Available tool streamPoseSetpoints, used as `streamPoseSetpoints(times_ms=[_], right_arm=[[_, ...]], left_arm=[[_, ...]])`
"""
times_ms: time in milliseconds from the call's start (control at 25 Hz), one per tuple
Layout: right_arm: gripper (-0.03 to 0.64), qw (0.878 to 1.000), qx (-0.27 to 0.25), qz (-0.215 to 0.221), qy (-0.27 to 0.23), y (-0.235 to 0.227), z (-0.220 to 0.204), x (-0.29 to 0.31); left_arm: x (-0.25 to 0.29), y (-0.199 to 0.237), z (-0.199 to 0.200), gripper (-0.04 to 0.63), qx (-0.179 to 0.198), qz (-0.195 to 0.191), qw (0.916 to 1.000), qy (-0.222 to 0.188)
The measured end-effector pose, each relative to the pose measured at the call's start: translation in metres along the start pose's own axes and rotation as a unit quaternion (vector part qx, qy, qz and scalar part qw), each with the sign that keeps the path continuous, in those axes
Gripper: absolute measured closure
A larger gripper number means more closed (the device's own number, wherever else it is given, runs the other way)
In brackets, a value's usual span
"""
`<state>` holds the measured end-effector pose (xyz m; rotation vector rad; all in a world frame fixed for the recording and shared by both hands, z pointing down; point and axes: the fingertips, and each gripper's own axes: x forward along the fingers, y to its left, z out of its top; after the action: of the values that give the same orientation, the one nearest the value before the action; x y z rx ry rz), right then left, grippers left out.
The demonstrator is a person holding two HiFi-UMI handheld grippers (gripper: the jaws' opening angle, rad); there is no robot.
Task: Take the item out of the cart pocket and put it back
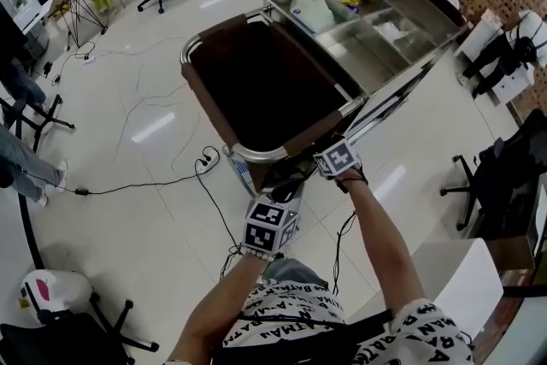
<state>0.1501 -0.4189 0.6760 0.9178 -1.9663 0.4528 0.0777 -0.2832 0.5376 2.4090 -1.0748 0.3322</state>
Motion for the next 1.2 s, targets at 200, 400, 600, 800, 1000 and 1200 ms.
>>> streamPoseSetpoints(times_ms=[200, 400, 600, 800, 1000, 1200], right_arm=[[0.451, 1.000, 0.007, 0.010, 0.004, -0.006, 0.006, -0.007], [0.402, 0.995, -0.036, 0.021, 0.088, -0.002, 0.000, 0.007], [0.465, 0.994, -0.052, 0.008, 0.099, -0.001, -0.006, 0.019], [0.479, 0.996, -0.038, 0.011, 0.084, 0.003, -0.002, 0.019], [0.480, 0.997, -0.036, -0.005, 0.068, -0.001, -0.005, -0.002], [0.480, 0.999, -0.018, -0.015, 0.033, -0.001, -0.004, -0.042]], left_arm=[[0.001, 0.006, 0.002, 0.593, -0.009, 0.006, 0.9999, -0.007], [0.004, 0.005, 0.001, 0.594, -0.018, 0.006, 0.9998, -0.006], [0.003, 0.011, -0.002, 0.594, -0.023, 0.014, 0.9996, -0.004], [0.003, 0.011, 0.000, 0.594, -0.020, 0.015, 0.9997, -0.003], [0.001, 0.011, 0.001, 0.594, -0.016, 0.016, 0.9997, -0.005], [-0.002, 0.004, 0.005, 0.593, -0.010, 0.007, 0.9999, -0.009]])
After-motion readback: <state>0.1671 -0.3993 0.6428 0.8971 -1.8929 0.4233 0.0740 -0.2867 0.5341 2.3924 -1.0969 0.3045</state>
